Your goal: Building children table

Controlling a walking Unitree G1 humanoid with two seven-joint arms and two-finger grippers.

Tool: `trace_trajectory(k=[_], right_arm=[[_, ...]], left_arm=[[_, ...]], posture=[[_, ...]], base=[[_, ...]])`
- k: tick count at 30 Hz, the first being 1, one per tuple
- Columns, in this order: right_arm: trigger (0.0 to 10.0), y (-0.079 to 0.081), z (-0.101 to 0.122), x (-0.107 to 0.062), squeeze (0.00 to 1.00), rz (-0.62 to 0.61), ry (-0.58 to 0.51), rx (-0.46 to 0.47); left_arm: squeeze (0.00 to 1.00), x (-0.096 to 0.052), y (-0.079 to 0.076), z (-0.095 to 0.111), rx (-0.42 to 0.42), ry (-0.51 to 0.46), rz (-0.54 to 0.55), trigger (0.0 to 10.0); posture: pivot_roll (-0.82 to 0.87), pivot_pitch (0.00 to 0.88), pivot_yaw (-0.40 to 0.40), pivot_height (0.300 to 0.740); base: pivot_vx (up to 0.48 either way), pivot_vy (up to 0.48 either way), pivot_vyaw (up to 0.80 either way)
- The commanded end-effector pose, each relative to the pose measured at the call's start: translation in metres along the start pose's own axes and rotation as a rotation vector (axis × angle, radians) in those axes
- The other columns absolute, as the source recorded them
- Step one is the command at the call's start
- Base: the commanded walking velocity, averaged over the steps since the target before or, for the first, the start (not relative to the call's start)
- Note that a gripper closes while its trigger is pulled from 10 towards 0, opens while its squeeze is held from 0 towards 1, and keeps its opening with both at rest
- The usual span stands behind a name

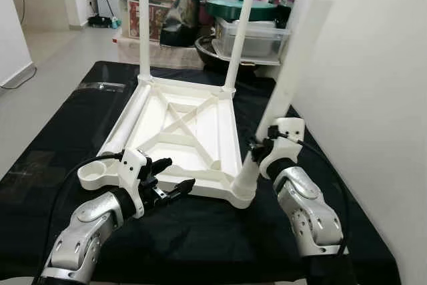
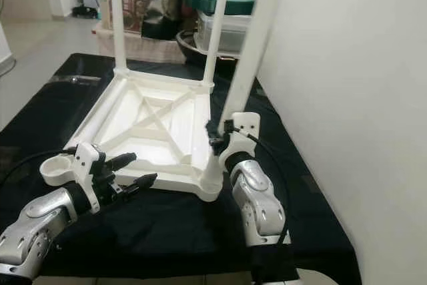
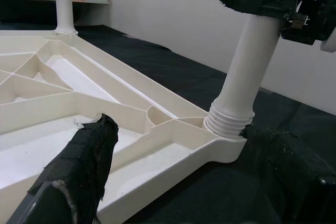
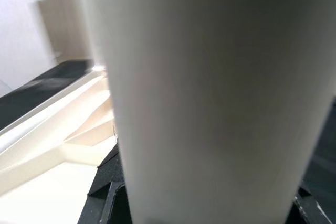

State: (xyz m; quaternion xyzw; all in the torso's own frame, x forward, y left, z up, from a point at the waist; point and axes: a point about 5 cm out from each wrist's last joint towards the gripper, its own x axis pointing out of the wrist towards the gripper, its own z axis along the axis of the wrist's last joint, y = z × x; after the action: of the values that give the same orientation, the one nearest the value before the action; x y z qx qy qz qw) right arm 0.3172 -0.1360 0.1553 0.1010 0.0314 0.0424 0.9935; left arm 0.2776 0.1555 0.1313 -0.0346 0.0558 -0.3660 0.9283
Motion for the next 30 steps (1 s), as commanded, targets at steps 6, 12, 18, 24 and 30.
trace_trajectory(k=[6,12,18,24,30], right_arm=[[0.0,-0.047,-0.054,-0.019,0.0,-0.334,0.294,0.071],[0.0,-0.046,-0.047,-0.023,0.0,-0.409,0.273,0.027],[10.0,-0.038,-0.043,-0.025,0.0,-0.389,0.267,-0.005],[10.0,-0.021,-0.031,-0.026,0.0,-0.298,0.225,-0.024],[10.0,-0.016,0.0,-0.027,1.0,-0.245,0.108,0.008]], left_arm=[[0.0,0.004,0.001,0.0,-0.002,-0.002,-0.005,10.0],[0.0,0.004,0.001,0.001,-0.001,-0.002,0.002,10.0],[0.0,0.003,0.002,0.001,0.001,-0.002,0.006,10.0],[0.0,0.004,0.003,0.001,0.005,0.0,0.007,10.0],[0.0,0.006,0.003,0.0,0.009,0.006,0.0,10.0]], posture=[[0.09,0.0,-0.11,0.74],[0.09,0.0,-0.108,0.74],[0.08,0.0,-0.102,0.74],[0.08,0.0,-0.095,0.74],[0.07,0.0,-0.091,0.74]], base=[[0.0,0.0,0.0],[0.0,0.0,0.0],[0.0,0.0,0.0],[0.0,0.0,0.0],[0.0,0.0,0.0]])
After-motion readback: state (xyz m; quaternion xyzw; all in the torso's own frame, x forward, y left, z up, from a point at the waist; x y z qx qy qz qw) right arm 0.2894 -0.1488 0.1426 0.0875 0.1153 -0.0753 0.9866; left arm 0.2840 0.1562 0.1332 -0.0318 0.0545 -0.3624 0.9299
